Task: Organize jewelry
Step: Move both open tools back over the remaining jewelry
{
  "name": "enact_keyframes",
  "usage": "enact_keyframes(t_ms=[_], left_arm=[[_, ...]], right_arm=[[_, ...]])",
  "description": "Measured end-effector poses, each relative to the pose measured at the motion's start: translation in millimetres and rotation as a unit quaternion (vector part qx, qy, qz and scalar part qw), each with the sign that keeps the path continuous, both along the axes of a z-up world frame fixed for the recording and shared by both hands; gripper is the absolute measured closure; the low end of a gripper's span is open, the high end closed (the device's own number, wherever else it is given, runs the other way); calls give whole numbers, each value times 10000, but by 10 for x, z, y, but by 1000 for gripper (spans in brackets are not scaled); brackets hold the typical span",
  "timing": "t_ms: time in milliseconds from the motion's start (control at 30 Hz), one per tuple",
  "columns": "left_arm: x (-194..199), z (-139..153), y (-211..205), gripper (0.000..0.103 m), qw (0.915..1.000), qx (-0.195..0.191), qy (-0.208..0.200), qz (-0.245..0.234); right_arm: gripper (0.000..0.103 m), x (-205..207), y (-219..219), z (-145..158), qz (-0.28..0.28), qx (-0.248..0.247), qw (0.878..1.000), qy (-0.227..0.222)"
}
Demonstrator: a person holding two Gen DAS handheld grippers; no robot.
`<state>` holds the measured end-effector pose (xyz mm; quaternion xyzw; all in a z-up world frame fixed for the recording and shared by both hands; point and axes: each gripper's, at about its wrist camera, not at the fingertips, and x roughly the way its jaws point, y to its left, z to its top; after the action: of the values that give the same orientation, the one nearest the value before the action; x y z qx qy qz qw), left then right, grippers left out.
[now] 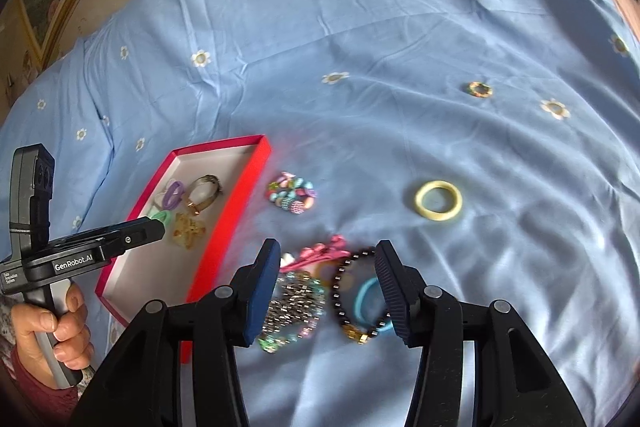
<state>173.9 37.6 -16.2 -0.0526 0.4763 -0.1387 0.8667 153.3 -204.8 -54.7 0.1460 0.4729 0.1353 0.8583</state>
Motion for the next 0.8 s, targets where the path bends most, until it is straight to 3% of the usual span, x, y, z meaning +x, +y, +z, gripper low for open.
enact_keyframes(t_ms=[433,800], left_arm=[[120,-25,-383,58,9990,141,16,-417],[410,-142,-831,47,9938,469,6,-1007]], right_arm=[[52,-29,-337,-125,-337,-42,9993,129],[52,192,-412,-283,-339,-179,9989,274]])
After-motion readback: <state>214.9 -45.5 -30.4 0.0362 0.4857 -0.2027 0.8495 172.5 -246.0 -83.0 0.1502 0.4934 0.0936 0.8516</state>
